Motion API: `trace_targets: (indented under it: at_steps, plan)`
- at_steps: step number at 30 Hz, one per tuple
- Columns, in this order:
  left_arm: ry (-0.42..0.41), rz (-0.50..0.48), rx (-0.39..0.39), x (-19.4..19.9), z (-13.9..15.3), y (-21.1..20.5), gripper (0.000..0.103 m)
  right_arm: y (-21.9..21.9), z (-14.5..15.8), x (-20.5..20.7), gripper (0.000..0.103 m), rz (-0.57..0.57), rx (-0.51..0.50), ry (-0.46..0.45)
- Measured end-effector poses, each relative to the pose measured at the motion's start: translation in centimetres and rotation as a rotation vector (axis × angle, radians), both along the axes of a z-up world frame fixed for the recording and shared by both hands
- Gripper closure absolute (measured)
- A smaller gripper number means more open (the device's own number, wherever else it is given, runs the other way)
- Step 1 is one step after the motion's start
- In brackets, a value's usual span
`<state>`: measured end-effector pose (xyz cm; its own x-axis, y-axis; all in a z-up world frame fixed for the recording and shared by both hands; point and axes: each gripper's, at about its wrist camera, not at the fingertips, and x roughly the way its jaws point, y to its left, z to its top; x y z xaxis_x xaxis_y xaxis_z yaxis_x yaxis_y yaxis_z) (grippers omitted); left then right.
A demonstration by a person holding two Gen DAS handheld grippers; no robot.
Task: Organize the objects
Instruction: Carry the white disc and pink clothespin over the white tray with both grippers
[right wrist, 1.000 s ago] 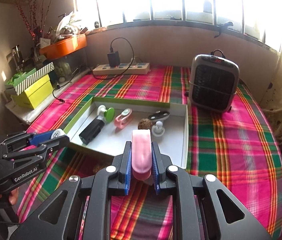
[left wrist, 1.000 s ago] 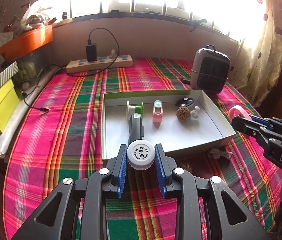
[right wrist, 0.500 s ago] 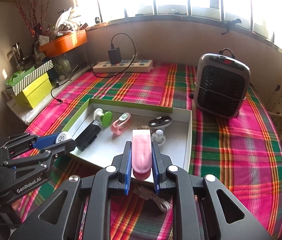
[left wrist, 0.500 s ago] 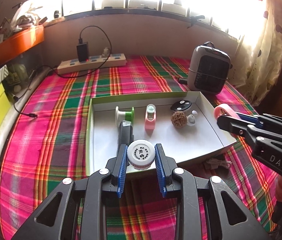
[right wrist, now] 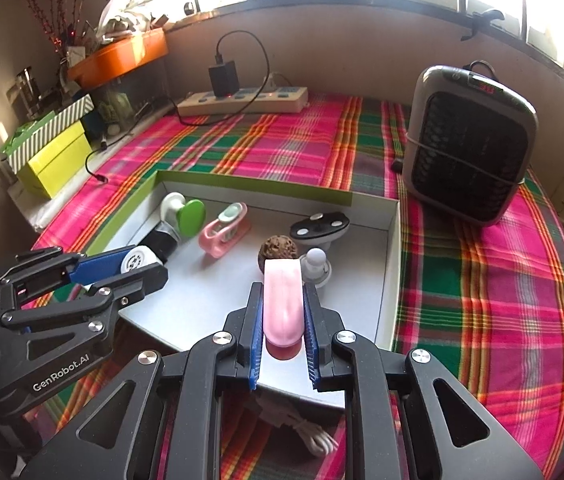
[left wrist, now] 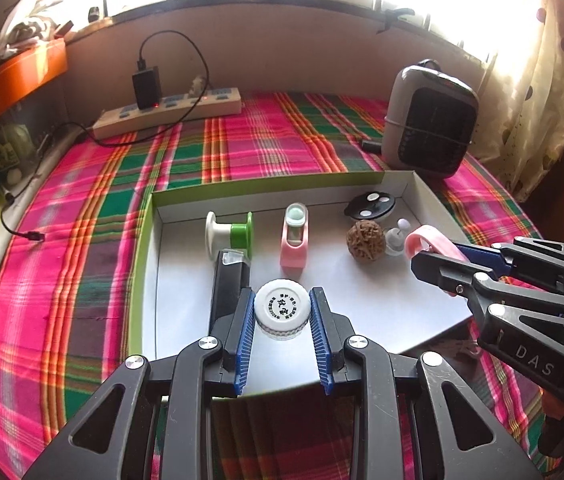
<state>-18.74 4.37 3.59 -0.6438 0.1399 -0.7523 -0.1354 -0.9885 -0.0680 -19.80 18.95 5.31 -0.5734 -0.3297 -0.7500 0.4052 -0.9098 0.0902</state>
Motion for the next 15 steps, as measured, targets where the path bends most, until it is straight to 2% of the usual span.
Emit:
trace_targets:
  at_steps: [15]
  plan:
    - [-0.018, -0.016, -0.027, -1.3, -1.2, 0.8, 0.078, -0.6, -1.8, -1.1, 0.084, 0.025, 0.025, -0.040]
